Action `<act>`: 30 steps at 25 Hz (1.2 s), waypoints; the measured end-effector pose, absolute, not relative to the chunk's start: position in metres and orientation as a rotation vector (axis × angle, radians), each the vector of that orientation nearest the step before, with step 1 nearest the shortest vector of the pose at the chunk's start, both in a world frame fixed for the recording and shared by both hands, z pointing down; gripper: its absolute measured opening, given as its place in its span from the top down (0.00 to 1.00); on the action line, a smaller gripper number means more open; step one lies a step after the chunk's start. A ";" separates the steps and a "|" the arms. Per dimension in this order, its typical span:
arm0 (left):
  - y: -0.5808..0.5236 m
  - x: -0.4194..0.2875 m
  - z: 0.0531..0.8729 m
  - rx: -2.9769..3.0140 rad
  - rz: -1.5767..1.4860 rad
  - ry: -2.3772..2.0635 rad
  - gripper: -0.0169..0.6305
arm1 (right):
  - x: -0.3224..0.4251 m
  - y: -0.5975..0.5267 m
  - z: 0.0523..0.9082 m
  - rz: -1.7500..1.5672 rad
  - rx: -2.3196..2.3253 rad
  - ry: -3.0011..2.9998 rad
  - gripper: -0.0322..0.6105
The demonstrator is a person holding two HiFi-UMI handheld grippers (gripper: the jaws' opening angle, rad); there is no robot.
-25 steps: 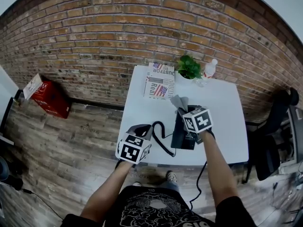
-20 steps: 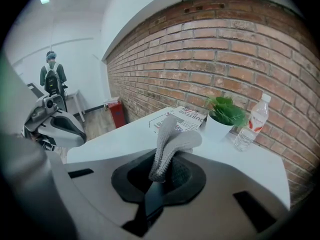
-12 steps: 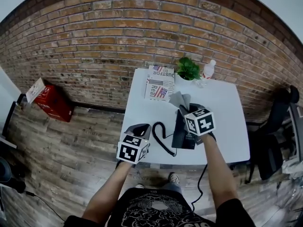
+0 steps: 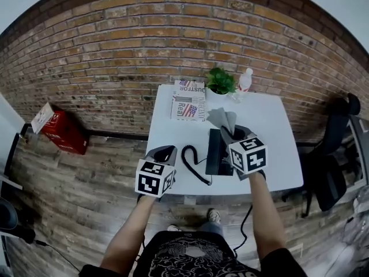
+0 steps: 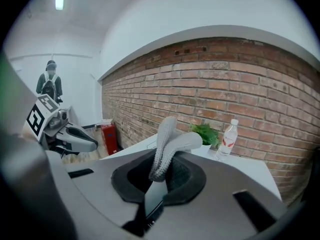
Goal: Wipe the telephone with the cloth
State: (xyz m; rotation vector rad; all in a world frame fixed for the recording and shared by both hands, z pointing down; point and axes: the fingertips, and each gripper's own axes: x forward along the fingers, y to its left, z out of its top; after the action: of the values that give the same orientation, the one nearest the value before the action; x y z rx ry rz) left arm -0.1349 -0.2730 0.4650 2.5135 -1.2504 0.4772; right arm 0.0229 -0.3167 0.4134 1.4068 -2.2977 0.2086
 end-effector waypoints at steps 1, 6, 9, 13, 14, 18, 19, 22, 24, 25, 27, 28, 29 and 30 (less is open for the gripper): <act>-0.272 -0.135 0.462 2.515 0.473 -1.256 0.96 | 0.025 -0.312 0.410 0.201 1.420 -2.302 0.94; -0.266 -0.138 0.451 2.524 0.458 -1.282 0.96 | 0.031 -0.289 0.395 0.155 1.473 -2.308 0.94; -0.261 -0.139 0.447 2.522 0.456 -1.297 0.96 | 0.036 -0.275 0.392 0.151 1.499 -2.307 0.94; -0.253 -0.139 0.443 2.522 0.453 -1.313 0.96 | 0.043 -0.256 0.393 0.187 1.543 -2.328 0.93; -0.252 -0.140 0.443 2.520 0.452 -1.316 0.96 | 0.044 -0.253 0.394 0.196 1.550 -2.335 0.94; -0.248 -0.141 0.443 2.512 0.446 -1.329 0.96 | 0.050 -0.240 0.401 0.200 1.572 -2.332 0.94; -0.248 -0.141 0.443 2.512 0.447 -1.332 0.96 | 0.051 -0.238 0.402 0.202 1.577 -2.331 0.94; -0.245 -0.139 0.445 2.510 0.451 -1.333 0.96 | 0.056 -0.232 0.405 0.216 1.590 -2.327 0.94; -0.243 -0.138 0.447 2.510 0.454 -1.330 0.96 | 0.059 -0.229 0.406 0.224 1.597 -2.325 0.94; -0.242 -0.137 0.447 2.512 0.457 -1.329 0.96 | 0.060 -0.228 0.406 0.223 1.599 -2.322 0.94; -0.241 -0.136 0.447 2.517 0.460 -1.328 0.96 | 0.062 -0.226 0.407 0.220 1.603 -2.315 0.94; -0.241 -0.136 0.447 2.518 0.460 -1.328 0.96 | 0.062 -0.225 0.407 0.221 1.604 -2.314 0.94; -0.240 -0.137 0.447 2.518 0.460 -1.328 0.96 | 0.062 -0.224 0.407 0.222 1.604 -2.314 0.94; -0.239 -0.137 0.447 2.517 0.461 -1.327 0.96 | 0.062 -0.223 0.408 0.223 1.604 -2.315 0.94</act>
State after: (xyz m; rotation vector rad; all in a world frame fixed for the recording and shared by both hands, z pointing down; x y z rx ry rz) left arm -0.1370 -0.2391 0.4471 2.5168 -1.3275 0.4608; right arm 0.0622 -0.2232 0.4076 1.6040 -2.3146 0.2234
